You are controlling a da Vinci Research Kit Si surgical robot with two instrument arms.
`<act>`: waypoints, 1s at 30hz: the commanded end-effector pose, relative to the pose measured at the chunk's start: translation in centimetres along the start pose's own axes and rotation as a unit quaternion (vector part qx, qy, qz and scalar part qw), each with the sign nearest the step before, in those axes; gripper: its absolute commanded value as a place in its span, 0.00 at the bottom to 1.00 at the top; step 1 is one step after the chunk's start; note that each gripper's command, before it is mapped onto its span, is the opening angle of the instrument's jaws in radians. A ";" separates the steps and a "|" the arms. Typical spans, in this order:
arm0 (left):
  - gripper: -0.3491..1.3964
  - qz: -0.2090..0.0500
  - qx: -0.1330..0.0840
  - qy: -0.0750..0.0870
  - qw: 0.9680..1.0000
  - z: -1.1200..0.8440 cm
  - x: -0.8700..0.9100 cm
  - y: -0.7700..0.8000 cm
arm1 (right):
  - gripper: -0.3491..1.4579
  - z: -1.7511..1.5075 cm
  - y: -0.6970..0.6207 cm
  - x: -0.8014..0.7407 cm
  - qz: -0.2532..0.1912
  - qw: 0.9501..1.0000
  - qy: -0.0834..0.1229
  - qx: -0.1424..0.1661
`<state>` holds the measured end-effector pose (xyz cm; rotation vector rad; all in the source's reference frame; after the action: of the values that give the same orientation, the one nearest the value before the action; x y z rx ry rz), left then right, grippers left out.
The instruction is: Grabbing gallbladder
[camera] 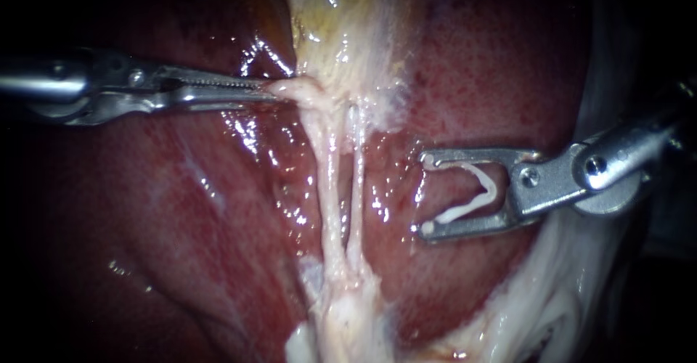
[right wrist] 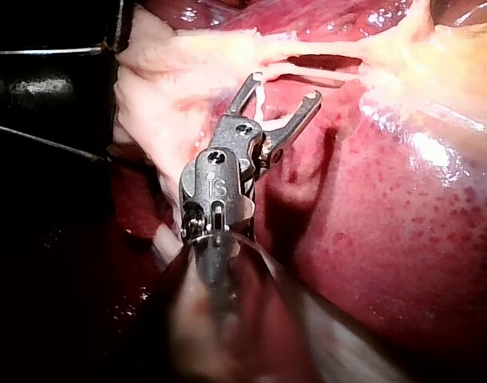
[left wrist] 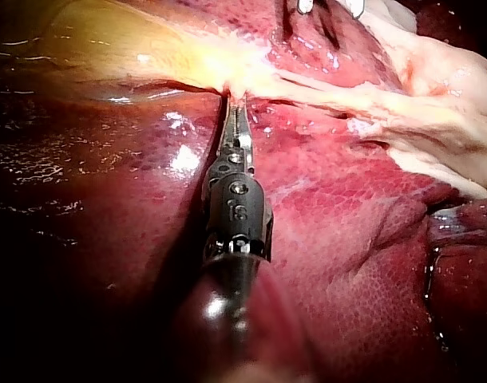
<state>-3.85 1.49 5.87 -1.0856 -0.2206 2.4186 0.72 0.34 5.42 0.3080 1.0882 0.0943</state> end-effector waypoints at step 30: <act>0.00 -0.025 -0.033 0.003 0.999 -0.69 0.51 -0.31 | 0.46 -0.02 0.00 -0.01 0.000 1.000 0.000 0.000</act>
<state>-3.52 1.97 5.17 -1.1021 -0.3234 2.3789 0.70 0.34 5.42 0.3086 1.0887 0.0933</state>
